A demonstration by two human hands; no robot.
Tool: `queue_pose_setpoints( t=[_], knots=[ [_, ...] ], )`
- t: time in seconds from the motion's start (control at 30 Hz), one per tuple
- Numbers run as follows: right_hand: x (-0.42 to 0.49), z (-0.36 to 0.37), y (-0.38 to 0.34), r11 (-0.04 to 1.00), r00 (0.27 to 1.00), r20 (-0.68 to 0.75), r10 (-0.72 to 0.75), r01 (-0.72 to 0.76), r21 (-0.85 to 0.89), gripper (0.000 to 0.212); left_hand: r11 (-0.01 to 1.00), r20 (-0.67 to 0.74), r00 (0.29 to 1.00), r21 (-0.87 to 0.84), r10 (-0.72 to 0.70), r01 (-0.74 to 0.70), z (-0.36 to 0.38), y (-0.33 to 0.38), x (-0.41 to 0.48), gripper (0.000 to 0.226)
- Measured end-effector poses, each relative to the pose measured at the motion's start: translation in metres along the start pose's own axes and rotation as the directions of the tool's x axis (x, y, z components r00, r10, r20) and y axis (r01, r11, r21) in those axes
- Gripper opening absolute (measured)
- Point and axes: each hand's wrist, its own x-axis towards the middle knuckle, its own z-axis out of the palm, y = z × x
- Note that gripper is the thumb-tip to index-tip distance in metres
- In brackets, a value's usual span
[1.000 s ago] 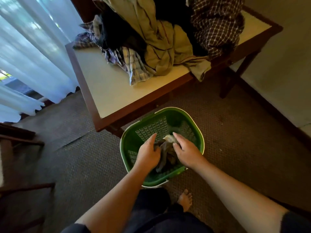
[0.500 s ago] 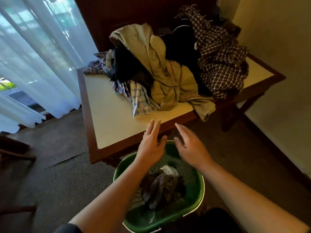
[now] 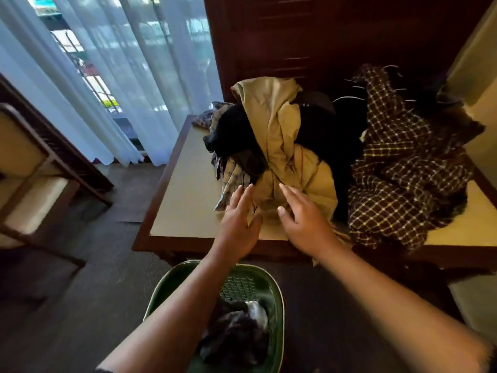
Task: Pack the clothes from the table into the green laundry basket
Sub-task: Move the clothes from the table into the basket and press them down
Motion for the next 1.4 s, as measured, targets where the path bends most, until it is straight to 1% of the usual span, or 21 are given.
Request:
queue_pose_setpoints(
  t=[0.07,0.13,0.2,0.37,0.43,0.53,0.67,0.7,0.73,0.77,0.83,0.87,0.93,1.0,1.07,1.13,1.2,1.23,1.3,1.37,1.4],
  knots=[
    [0.015,-0.005,-0.003,0.999,0.999,-0.007,-0.033,0.033,0.027,0.057,0.999,-0.037,0.999,0.034,0.017,-0.016,-0.007,0.003,0.001,0.070],
    [0.029,-0.008,-0.007,0.997,0.997,-0.013,-0.072,0.072,0.035,0.055,0.992,-0.060,0.997,0.119,0.043,-0.035,-0.015,0.005,0.003,0.074],
    [0.043,-0.011,-0.010,0.991,0.991,0.000,-0.133,0.133,-0.023,0.055,0.983,-0.085,0.995,0.180,0.056,-0.040,-0.021,0.005,0.009,0.077],
    [0.091,-0.029,-0.009,0.968,0.978,0.034,-0.204,0.207,-0.140,0.058,0.987,-0.139,0.989,0.157,0.053,-0.031,-0.029,-0.003,0.050,0.073],
    [0.119,-0.034,-0.004,0.952,0.977,0.040,-0.211,0.215,-0.218,0.065,0.987,-0.156,0.986,0.160,0.054,-0.028,-0.028,-0.003,0.069,0.073],
    [0.173,-0.040,0.008,0.877,0.975,0.077,-0.208,0.221,-0.427,0.080,0.988,-0.157,0.987,0.157,0.031,-0.006,-0.025,0.000,0.103,0.074],
    [0.251,-0.050,0.036,0.691,0.971,0.230,-0.070,0.213,-0.691,0.105,0.986,-0.183,0.983,0.162,0.003,0.027,-0.010,0.002,0.152,0.075],
    [0.267,-0.051,0.048,0.650,0.965,0.257,-0.053,0.228,-0.725,0.107,0.988,-0.186,0.983,0.152,-0.003,0.032,-0.005,0.003,0.163,0.077],
    [0.280,-0.053,0.058,0.612,0.956,0.289,-0.057,0.263,-0.746,0.103,0.988,-0.181,0.983,0.152,-0.008,0.036,0.002,0.004,0.175,0.078],
    [0.290,-0.055,0.068,0.583,0.943,0.321,-0.089,0.311,-0.751,0.093,0.987,-0.169,0.986,0.157,-0.014,0.041,0.007,0.005,0.185,0.081],
    [0.302,-0.058,0.082,0.575,0.913,0.347,-0.213,0.404,-0.711,0.062,0.988,-0.136,0.990,0.146,-0.033,0.053,0.015,0.007,0.201,0.092],
    [0.306,-0.058,0.086,0.602,0.905,0.328,-0.272,0.426,-0.675,0.050,0.990,-0.120,0.992,0.127,-0.045,0.060,0.019,0.009,0.207,0.101],
    [0.308,-0.060,0.084,0.715,0.900,0.229,-0.370,0.433,-0.549,0.036,0.993,-0.083,0.995,0.098,-0.055,0.063,0.023,0.013,0.215,0.122],
    [0.299,-0.066,0.068,0.840,0.905,0.093,-0.414,0.420,-0.345,0.024,0.996,-0.073,0.996,0.072,-0.046,0.051,0.026,0.017,0.220,0.138],
    [0.282,-0.075,0.045,0.928,0.928,0.060,-0.368,0.371,-0.038,0.012,0.999,-0.163,0.986,-0.027,-0.036,0.032,0.025,0.022,0.223,0.143],
    [0.263,-0.080,0.031,0.926,0.939,0.124,-0.321,0.284,0.249,0.001,0.992,-0.271,0.962,-0.129,-0.029,-0.006,0.018,0.025,0.224,0.130],
    [0.247,-0.081,0.030,0.900,0.953,0.192,-0.233,0.136,0.414,0.006,0.985,-0.282,0.959,-0.165,0.001,-0.050,0.014,0.024,0.219,0.098],
    [0.240,-0.081,0.034,0.892,0.960,0.212,-0.181,0.069,0.447,0.007,0.980,-0.261,0.965,-0.191,-0.002,-0.050,0.016,0.022,0.214,0.080],
    [0.228,-0.083,0.044,0.887,0.967,0.230,-0.105,-0.013,0.462,0.007,0.966,-0.205,0.977,-0.260,-0.064,0.009,0.020,0.023,0.198,0.049],
    [0.213,-0.085,0.049,0.876,0.967,0.246,-0.071,-0.058,0.479,0.013,0.937,-0.162,0.983,-0.349,-0.091,0.029,0.020,0.031,0.180,0.032],
    [0.206,-0.086,0.049,0.859,0.964,0.257,-0.070,-0.073,0.506,0.015,0.914,-0.134,0.987,-0.405,-0.090,0.029,0.018,0.035,0.170,0.030]
  ],
)
